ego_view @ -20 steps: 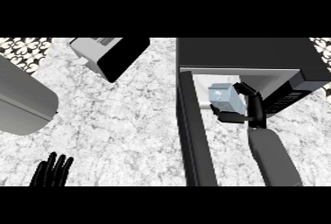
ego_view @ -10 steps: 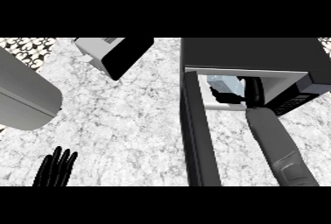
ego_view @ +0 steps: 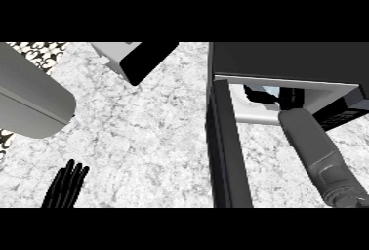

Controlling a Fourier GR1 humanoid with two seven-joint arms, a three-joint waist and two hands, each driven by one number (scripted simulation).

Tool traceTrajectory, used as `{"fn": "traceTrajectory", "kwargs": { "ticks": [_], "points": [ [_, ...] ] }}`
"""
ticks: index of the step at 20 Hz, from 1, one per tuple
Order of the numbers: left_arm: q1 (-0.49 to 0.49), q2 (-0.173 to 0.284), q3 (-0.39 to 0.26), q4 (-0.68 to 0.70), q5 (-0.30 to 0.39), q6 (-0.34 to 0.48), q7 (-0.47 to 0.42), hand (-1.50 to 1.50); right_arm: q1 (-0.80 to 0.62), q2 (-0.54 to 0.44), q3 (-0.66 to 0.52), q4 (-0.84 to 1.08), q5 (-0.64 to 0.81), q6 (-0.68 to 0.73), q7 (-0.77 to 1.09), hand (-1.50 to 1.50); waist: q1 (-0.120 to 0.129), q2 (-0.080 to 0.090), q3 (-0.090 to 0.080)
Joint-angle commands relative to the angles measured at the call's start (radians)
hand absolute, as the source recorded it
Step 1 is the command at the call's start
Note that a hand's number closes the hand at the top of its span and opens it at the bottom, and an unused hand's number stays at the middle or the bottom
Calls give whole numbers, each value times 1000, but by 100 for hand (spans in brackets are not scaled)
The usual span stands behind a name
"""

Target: Pick up the milk, place it into the microwave and close the microwave

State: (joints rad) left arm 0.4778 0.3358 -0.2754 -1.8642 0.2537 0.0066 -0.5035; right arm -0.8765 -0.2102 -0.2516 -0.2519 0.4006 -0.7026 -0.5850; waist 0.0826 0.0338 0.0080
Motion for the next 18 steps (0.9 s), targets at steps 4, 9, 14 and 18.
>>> {"fn": "traceTrajectory", "kwargs": {
  "ticks": [4,9,14,18],
  "points": [
    [-33,11,-2,-33,-23,15,51,-150,-91,-68,39,101,76,-86,50,-150,23,8,-3],
    [-82,-5,-10,20,-48,17,47,-150,-99,-62,55,143,100,-87,49,-150,21,13,-3],
    [-49,-27,-53,5,-78,27,29,-150,-98,-72,33,135,71,62,-20,-150,23,11,-1],
    [-68,-26,-51,-10,-58,9,44,-150,-72,-23,-4,127,31,102,-79,-150,14,9,-1]
  ]
}}
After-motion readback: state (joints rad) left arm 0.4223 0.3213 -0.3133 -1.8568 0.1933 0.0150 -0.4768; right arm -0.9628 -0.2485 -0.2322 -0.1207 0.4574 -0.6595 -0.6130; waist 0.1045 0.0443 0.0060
